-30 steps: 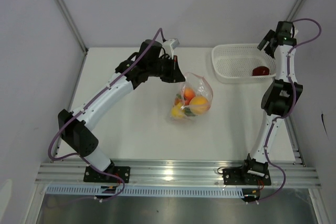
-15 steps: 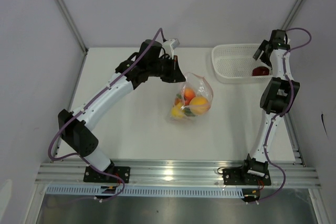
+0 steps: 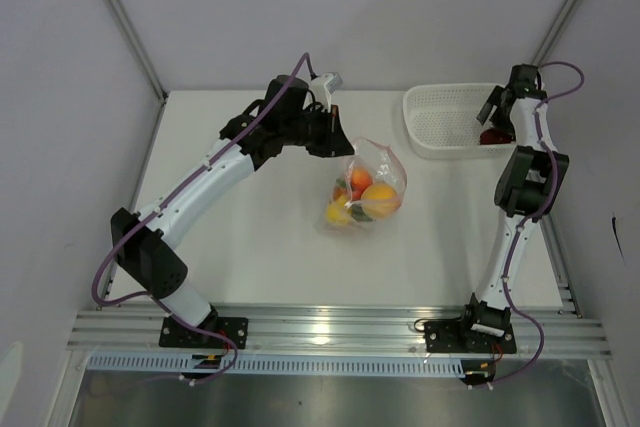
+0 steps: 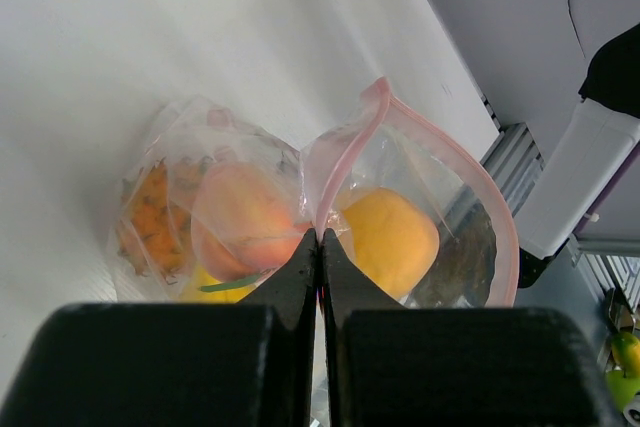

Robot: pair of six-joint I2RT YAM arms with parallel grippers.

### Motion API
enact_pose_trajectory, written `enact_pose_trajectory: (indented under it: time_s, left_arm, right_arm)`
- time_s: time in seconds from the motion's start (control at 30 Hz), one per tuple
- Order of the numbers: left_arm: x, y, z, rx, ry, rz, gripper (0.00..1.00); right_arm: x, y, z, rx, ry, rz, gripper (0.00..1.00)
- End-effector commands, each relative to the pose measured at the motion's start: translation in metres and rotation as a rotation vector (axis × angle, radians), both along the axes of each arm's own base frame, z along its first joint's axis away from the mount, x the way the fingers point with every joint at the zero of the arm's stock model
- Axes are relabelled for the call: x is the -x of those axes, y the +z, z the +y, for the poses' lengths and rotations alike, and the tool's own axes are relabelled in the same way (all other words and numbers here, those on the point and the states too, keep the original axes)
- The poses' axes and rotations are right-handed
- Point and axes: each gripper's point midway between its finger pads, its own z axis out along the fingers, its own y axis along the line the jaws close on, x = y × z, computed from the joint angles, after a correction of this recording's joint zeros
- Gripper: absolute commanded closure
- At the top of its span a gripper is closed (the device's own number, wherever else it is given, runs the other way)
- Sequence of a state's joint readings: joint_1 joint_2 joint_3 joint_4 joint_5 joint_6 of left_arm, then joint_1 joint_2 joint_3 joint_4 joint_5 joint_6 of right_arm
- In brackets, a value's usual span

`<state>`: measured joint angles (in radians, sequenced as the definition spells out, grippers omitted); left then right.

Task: Place the food in the zip-top bag and seal the zipper
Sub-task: Pick up the fake fruit from the bin.

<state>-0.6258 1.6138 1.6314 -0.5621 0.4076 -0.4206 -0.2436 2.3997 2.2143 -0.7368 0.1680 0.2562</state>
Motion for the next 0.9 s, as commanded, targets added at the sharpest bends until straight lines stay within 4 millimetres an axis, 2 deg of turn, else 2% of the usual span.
enact_pose_trajectory:
  time_s: [0.0, 0.3, 0.43, 0.53, 0.63, 0.67, 0.7, 0.77, 0.87]
  left_arm:
    - [-0.001, 0.009, 0.0, 0.032, -0.004, -0.014, 0.99]
    - [-0.001, 0.009, 0.0, 0.031, -0.004, -0.013, 0.99]
    - [-0.001, 0.007, 0.0, 0.026, -0.005, -0.013, 0.99]
    - [-0.002, 0.007, 0.0, 0.028, -0.004, -0.009, 0.99]
    - [-0.001, 0.008, -0.001, 0.028, -0.006, -0.009, 0.99]
    - [-0.001, 0.009, 0.0, 0.029, -0.003, -0.012, 0.99]
    - [-0.001, 0.007, 0.0, 0.025, -0.002, -0.01, 1.0]
    - [-0.001, 0.009, 0.0, 0.024, 0.0, -0.013, 1.0]
    - [-0.002, 0.008, 0.001, 0.022, 0.005, -0.012, 0.99]
  right_arm:
    - [-0.005, -0.014, 0.004, 0.019, 0.017, 0.021, 0.01]
    - [0.002, -0.028, 0.006, 0.048, 0.013, 0.074, 0.02]
    - [0.0, -0.032, 0.005, 0.049, 0.012, 0.073, 0.05]
    - [-0.004, -0.03, 0.007, 0.035, 0.017, 0.059, 0.14]
    - [-0.011, -0.022, 0.012, 0.007, 0.025, 0.029, 0.38]
    - [-0.013, -0.016, 0.015, -0.002, 0.026, 0.013, 0.55]
    - [-0.016, -0.01, 0.016, -0.005, 0.025, -0.004, 0.6]
    - [-0.021, 0.003, 0.018, -0.008, 0.017, -0.038, 0.62]
    - [-0.029, 0.043, 0.023, -0.015, 0.02, -0.124, 0.66]
